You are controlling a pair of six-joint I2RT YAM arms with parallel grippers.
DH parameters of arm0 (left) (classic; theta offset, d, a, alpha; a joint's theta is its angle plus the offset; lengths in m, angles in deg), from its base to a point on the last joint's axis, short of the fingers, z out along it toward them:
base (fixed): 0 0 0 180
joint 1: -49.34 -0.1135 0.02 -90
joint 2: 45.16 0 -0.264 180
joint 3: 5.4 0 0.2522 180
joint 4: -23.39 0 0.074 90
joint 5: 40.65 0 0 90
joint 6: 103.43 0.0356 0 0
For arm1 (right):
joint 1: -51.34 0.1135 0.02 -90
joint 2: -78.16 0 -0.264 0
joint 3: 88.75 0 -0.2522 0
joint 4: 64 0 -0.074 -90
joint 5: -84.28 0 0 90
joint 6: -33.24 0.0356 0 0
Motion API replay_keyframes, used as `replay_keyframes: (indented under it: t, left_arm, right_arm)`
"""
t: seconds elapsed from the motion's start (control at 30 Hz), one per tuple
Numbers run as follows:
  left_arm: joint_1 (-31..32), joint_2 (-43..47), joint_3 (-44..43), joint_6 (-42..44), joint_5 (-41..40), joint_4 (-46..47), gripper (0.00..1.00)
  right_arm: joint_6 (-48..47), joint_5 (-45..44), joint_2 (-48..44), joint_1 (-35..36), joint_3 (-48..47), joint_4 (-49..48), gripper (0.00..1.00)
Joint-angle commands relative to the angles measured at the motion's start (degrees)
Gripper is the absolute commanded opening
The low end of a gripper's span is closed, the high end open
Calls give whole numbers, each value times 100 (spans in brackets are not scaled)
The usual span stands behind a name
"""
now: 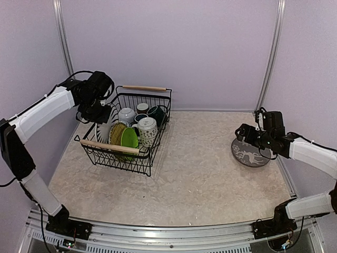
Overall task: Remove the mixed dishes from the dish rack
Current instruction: Grab the plate from the dish rack, then pass from the left arm to the right
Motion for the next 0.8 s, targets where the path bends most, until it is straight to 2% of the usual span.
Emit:
replay_keyframes:
  t: [0.0, 0.27, 0.33, 0.43, 0.57, 0.77]
  left_arm:
    - [41, 839, 177, -28, -193, 865, 0]
    - [-68, 1956, 785, -68, 260, 1747, 0]
    - [-212, 2178, 935, -165, 581, 1950, 0]
    - [-609, 2586, 1228, -421, 1666, 2383, 0]
    - [-1281, 3008, 1743, -1004, 3802, 3272, 0]
    - [-1666, 3075, 2087, -1585, 5174, 3955, 0]
  right_arm:
    - [58, 51, 43, 159, -124, -167, 96]
    - [102, -114, 287, 484, -364, -177, 98]
    - [164, -183, 425, 624, -482, -184, 98]
    - [256, -178, 621, 879, -644, -345, 99]
    - [499, 139, 938, 1159, -937, -635, 99]
    - [1062, 1407, 1488, 1563, -994, -2058, 98]
